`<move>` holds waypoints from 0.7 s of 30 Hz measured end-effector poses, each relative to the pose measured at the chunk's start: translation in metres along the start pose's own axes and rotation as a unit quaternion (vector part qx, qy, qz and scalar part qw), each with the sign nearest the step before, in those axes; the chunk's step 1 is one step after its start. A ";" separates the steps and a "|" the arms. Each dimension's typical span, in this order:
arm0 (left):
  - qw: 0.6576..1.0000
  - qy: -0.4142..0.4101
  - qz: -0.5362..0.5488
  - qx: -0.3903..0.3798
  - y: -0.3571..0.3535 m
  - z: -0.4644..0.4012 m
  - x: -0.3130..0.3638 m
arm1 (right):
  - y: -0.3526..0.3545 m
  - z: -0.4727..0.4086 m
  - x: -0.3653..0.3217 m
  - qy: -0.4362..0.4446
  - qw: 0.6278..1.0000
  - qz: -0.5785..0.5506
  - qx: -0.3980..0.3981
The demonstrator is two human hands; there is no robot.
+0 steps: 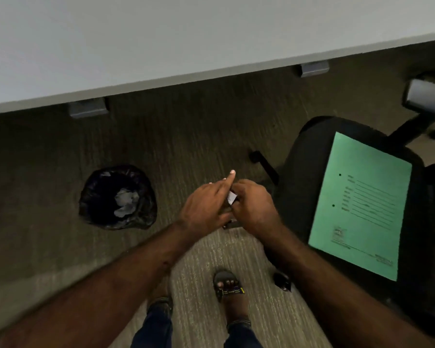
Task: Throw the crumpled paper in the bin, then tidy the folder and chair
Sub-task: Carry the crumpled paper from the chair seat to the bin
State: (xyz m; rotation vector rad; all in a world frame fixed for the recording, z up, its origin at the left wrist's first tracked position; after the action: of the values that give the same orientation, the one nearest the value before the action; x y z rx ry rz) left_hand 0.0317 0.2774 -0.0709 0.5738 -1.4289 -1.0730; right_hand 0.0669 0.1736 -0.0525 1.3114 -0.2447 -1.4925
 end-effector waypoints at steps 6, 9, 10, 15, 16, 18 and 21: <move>0.996 0.083 -0.035 0.019 0.029 0.081 -0.114 | -0.084 -0.041 -0.108 0.057 0.995 0.034 -0.078; 0.989 0.136 -0.046 0.017 0.039 0.121 -0.171 | -0.125 -0.063 -0.157 0.079 0.988 0.064 -0.115; 0.987 0.152 -0.051 0.019 0.042 0.134 -0.187 | -0.139 -0.070 -0.170 0.083 0.985 0.073 -0.130; 0.969 0.235 -0.072 0.006 0.053 0.188 -0.259 | -0.198 -0.107 -0.222 0.110 0.975 0.101 -0.166; 0.965 0.249 -0.077 0.002 0.054 0.195 -0.271 | -0.210 -0.115 -0.229 0.114 0.969 0.122 -0.183; 0.957 0.279 -0.083 -0.011 0.056 0.211 -0.294 | -0.234 -0.128 -0.241 0.112 0.956 0.164 -0.216; 0.944 0.313 -0.099 -0.024 0.060 0.225 -0.321 | -0.254 -0.144 -0.255 0.100 0.955 0.163 -0.228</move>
State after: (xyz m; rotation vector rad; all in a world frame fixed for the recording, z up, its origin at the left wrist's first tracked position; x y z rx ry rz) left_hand -0.1111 0.6385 -0.1516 0.9393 -0.7967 -0.9572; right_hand -0.0092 0.5428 -0.1418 0.9803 0.0199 -1.0468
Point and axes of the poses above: each hand's wrist, its own z-axis away from the middle knuckle, its own y-axis out of the back of the hand, x = y × z, the point moved 8 cm from there along -z, towards the middle knuckle, and after that the axes turned 7 degrees about -x, right-handed, at the moved point
